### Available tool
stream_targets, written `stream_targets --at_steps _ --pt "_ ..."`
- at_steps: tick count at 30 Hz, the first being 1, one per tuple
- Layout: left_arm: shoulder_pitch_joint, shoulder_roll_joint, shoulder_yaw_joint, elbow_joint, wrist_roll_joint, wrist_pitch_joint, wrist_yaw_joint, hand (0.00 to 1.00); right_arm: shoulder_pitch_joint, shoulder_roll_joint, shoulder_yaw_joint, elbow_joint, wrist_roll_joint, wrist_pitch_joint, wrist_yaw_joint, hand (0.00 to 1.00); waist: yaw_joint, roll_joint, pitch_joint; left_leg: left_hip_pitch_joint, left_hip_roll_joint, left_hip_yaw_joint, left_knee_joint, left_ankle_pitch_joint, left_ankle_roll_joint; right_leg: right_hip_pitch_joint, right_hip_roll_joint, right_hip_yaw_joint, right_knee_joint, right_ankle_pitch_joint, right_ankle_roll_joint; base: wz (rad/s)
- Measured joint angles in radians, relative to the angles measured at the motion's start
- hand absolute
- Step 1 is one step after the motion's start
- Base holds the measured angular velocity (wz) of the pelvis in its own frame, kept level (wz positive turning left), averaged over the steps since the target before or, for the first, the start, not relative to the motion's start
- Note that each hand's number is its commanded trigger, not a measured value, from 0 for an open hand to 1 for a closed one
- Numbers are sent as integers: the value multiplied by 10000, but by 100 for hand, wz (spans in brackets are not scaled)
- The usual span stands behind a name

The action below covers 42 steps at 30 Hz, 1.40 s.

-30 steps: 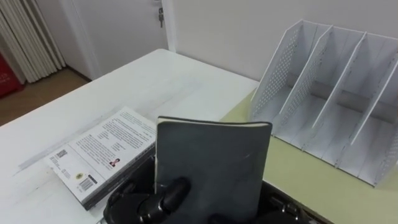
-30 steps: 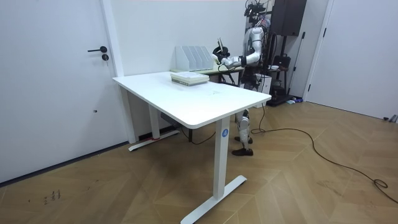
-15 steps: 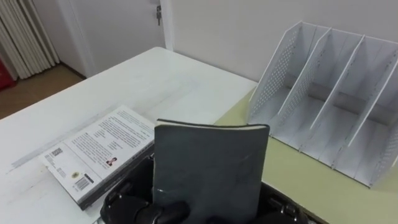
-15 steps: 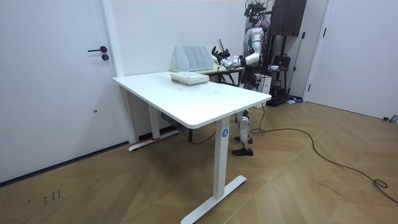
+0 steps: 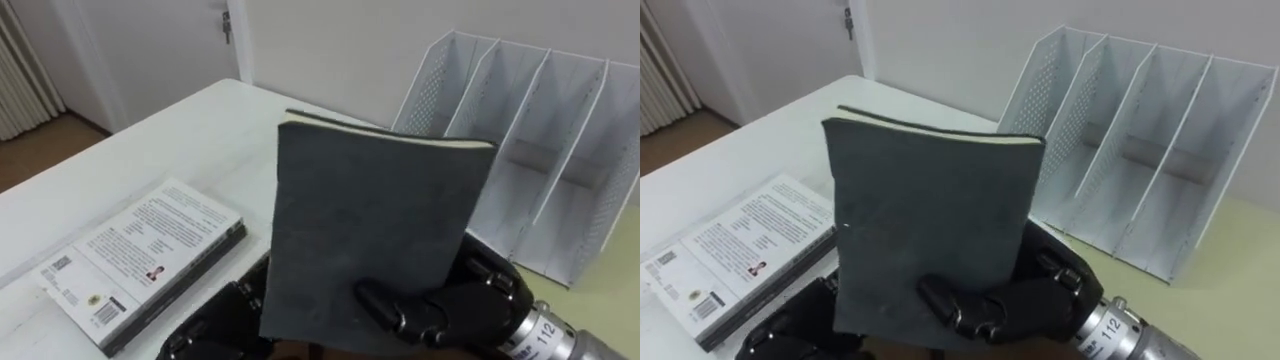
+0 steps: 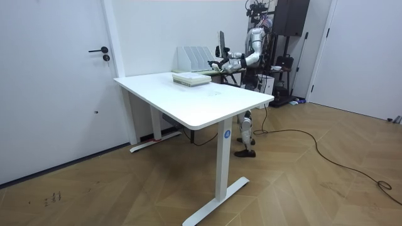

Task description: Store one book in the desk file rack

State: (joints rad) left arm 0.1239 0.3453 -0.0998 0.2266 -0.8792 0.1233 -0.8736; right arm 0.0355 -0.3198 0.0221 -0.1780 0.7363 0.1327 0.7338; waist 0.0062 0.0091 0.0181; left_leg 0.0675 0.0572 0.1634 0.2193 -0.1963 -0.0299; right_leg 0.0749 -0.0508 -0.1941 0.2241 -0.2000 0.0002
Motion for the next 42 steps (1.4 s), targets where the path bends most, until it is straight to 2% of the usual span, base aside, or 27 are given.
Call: stream_targets --at_steps 5,9,13,16,19,22,24,28,30,32,35,38,42 --pt "435 -57 -4 734 806 -74 313 0 -44 32 -649 -32 -203 -151 -512 100 -138 -67 18 74 0 9 -135 0 0 9 12 -10 -39 0 0 0" --pt "468 -259 -24 1383 1599 -147 647 0 -54 23 -883 -431 -808 -232 -1018 100 -165 -148 -3 89 -7 12 -167 0 -1 -6 11 4 -43 1 2 0" --pt "500 -405 -9 2047 2366 -218 1103 0 -104 31 -1083 -838 -1149 -288 -1680 100 -228 -141 -1 216 -11 11 -226 0 -1 90 18 14 -65 2 3 -1" --pt "538 -601 -12 2708 2929 -380 1365 0 -339 67 -1263 -841 -1449 -476 -2313 100 -252 -133 -1 225 -8 38 -225 0 -1 87 21 32 -55 2 3 -1" --pt "708 -703 -21 3407 3233 -484 1762 0 -360 201 -1294 -849 -1780 -685 -3009 100 -316 -94 -26 285 10 276 -225 0 -1 128 24 84 -52 2 3 -3" --pt "881 -898 58 4094 3721 -739 2263 0 -361 310 -1356 -1008 -2375 -772 -3822 100 -294 -55 -52 325 9 313 -245 0 -1 128 21 68 -44 4 6 0" --pt "889 -1045 131 5003 4246 -961 2681 0 -366 429 -1430 -1195 -3265 -914 -4499 100 -273 -30 -67 314 7 310 -268 0 -1 82 24 63 -51 4 7 0" --pt "1123 -1102 203 5941 4818 -1086 3365 0 -366 476 -1452 -1369 -4714 -1060 -5675 100 -285 -23 -76 291 -10 311 -310 2 -1 67 28 93 -56 -4 19 0" --pt "1134 -1177 190 6591 4818 -1264 3680 0 -424 478 -1446 -1371 -5356 -1140 -6501 100 -254 -27 -79 301 -17 296 -313 2 -1 64 28 139 -56 -6 24 0" --pt "1213 -1233 200 6795 4874 -1329 3970 0 -593 475 -1446 -1368 -5458 -1156 -7084 100 -241 -28 -79 303 -17 292 -316 2 -1 65 29 100 -58 -5 25 0" --pt "1324 -1404 455 7007 5522 -1466 4328 0 -988 472 -1461 -1369 -5583 -1254 -7986 100 -230 -46 -78 265 -14 285 -319 2 -2 33 29 39 -97 -5 25 3" --pt "1369 -1521 742 7371 5685 -1541 4563 0 -1394 471 -1626 -1367 -5615 -1332 -8879 100 -197 -128 -150 191 -10 275 -323 4 -4 -7 53 10 -200 13 37 3" --pt "1192 -1598 801 7801 5681 -1714 4962 0 -1877 471 -1667 -1366 -5781 -1455 -10375 100 -26 -244 -162 194 -11 239 -365 4 -4 3 59 -15 -204 21 35 0"
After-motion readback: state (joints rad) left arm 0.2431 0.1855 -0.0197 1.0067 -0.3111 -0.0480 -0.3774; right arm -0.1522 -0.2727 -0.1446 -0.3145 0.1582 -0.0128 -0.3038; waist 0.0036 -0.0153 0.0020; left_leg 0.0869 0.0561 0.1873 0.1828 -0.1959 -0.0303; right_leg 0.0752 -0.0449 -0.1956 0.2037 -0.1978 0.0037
